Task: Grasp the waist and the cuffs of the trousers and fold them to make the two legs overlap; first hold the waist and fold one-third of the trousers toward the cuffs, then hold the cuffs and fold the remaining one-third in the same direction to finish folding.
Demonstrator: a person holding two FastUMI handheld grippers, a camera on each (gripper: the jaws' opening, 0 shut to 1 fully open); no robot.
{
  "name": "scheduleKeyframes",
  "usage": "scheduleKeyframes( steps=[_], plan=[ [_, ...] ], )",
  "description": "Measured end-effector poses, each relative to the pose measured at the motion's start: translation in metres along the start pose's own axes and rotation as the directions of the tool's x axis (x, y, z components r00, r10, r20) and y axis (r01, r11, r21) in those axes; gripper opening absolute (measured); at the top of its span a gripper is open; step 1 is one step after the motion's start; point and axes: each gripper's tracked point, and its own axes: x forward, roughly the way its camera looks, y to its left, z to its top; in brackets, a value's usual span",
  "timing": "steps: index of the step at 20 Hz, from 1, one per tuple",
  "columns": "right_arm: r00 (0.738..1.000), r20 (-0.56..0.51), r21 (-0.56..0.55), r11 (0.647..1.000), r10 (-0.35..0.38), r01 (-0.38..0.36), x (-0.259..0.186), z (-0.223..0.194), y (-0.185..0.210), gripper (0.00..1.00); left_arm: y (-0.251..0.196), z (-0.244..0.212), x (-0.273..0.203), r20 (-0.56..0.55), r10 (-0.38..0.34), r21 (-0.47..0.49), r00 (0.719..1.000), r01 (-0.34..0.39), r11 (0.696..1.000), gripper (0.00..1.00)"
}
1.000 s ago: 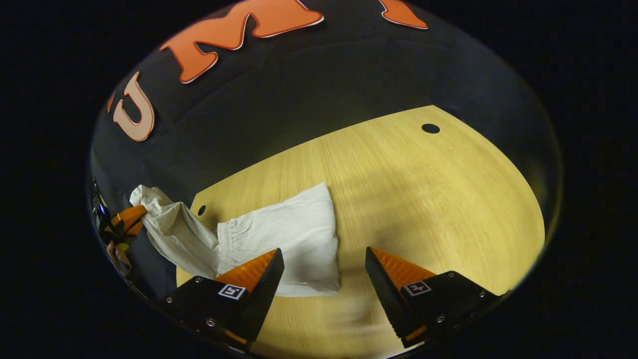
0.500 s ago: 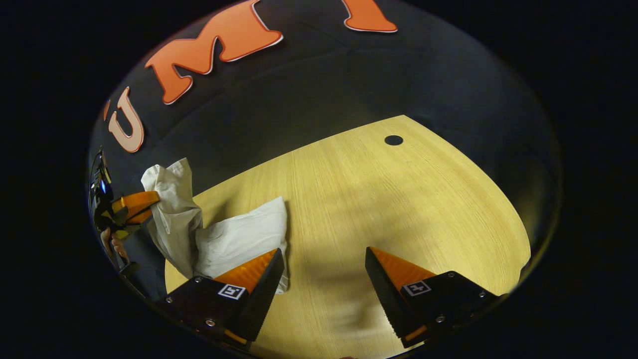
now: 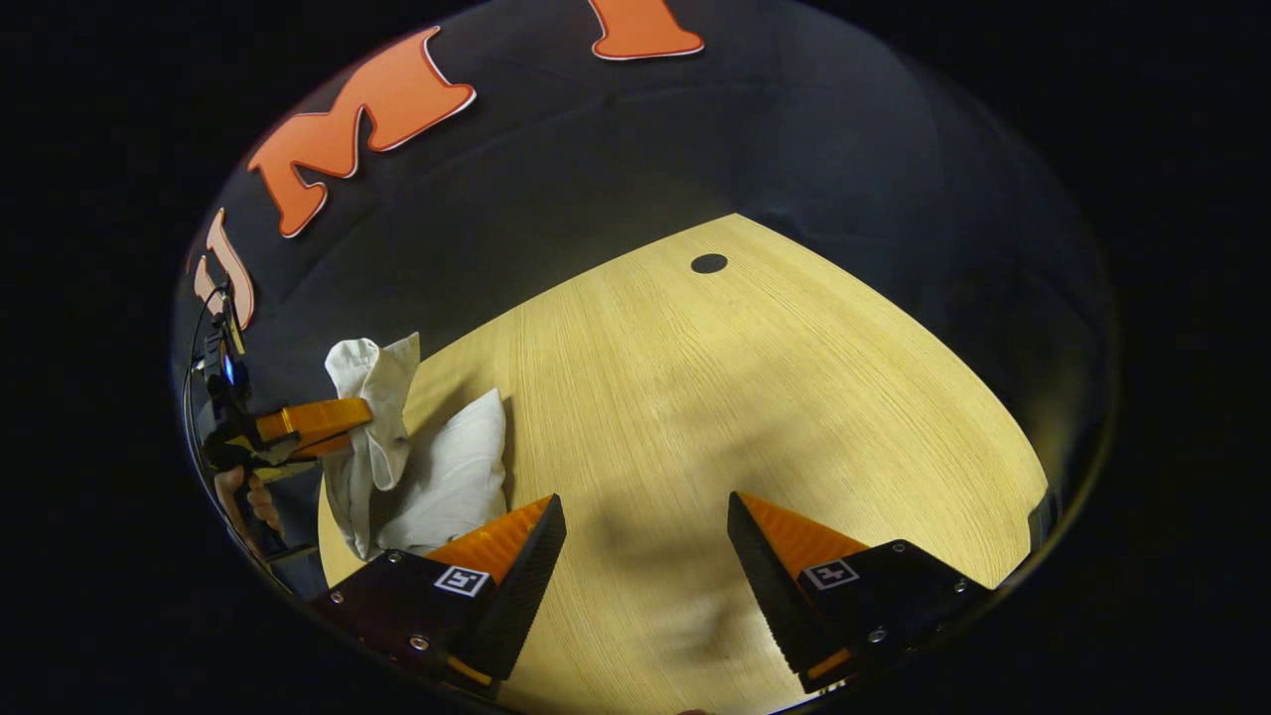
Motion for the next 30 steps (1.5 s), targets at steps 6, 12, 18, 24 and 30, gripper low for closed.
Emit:
scheduleKeyframes(
  steps=[6,12,18,24,30],
  plan=[
    [1.000,-0.010,0.002,1.000,-0.006,0.006,0.002,-0.001,-0.001,0.98,-0.001,-0.016,0.012,-0.082,0.021,0.016,0.996,-0.020,1.000,0.06],
    [1.000,-0.015,-0.034,0.999,0.014,-0.014,0.003,0.000,0.002,0.99,-0.016,-0.012,-0.006,-0.098,-0.072,0.010,0.993,0.073,0.997,0.44],
    [0.998,0.011,-0.094,0.994,0.061,-0.060,0.006,0.008,0.008,0.98,0.001,-0.009,-0.037,-0.018,-0.014,0.163,1.000,0.016,0.986,1.00],
    [0.990,0.088,-0.175,0.980,0.112,-0.096,0.012,0.022,0.018,0.98,0.038,0.035,-0.109,0.176,0.042,0.181,0.983,-0.074,0.981,0.99],
    [0.968,0.190,-0.242,0.963,0.163,-0.114,0.007,0.041,0.021,0.98,0.112,0.079,-0.194,0.404,0.153,0.138,0.902,-0.225,0.964,0.99]
  ],
)
